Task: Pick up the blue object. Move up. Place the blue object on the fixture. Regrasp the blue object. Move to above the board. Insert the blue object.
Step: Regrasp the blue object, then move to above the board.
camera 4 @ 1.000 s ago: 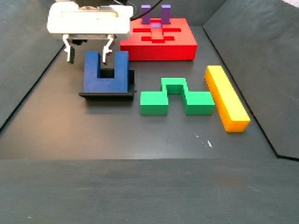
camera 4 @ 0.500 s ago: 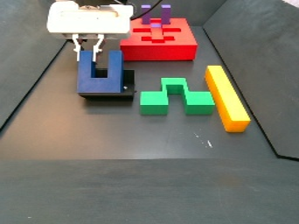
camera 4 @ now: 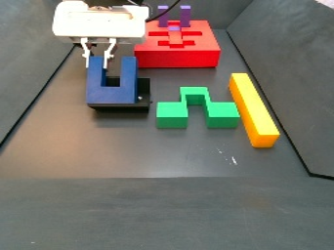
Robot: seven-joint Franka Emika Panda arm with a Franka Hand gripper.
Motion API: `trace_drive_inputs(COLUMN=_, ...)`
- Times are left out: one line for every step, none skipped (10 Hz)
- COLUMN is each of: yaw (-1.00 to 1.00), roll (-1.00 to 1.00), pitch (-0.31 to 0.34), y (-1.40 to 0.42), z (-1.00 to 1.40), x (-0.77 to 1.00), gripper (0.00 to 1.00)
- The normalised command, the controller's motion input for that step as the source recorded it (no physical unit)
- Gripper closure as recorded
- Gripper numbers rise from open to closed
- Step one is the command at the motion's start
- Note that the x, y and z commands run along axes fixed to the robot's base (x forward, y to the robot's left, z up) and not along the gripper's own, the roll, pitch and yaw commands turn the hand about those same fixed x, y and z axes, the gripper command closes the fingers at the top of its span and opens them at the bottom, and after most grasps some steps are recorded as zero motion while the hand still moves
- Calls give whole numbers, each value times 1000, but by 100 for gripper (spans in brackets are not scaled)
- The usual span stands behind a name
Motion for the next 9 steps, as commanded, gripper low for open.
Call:
trace_drive_inputs(yaw=0, roll=0, pitch=0, y=0, z=0, x=0, gripper=100)
trace_drive_inputs(yaw=0, roll=0, pitch=0, y=0, z=0, x=0, gripper=100)
trace_drive_inputs(yaw=0, roll=0, pitch=0, y=0, z=0, x=0, gripper=100)
trace_drive_inputs(yaw=0, roll=0, pitch=0, y=0, z=0, x=0, gripper=100)
trace_drive_inputs(yaw=0, roll=0, pitch=0, y=0, z=0, x=0, gripper=100)
trace_drive_inputs(yaw=0, roll=0, pitch=0, y=0, z=0, x=0, gripper=100)
trace_drive_inputs(yaw=0, roll=0, pitch=0, y=0, z=0, x=0, gripper=100)
trace_drive_inputs(yaw=0, roll=0, pitch=0, y=0, z=0, x=0, gripper=100)
trace_drive_inputs(yaw=0, roll=0, pitch=0, y=0, z=1400, x=0, gripper=100)
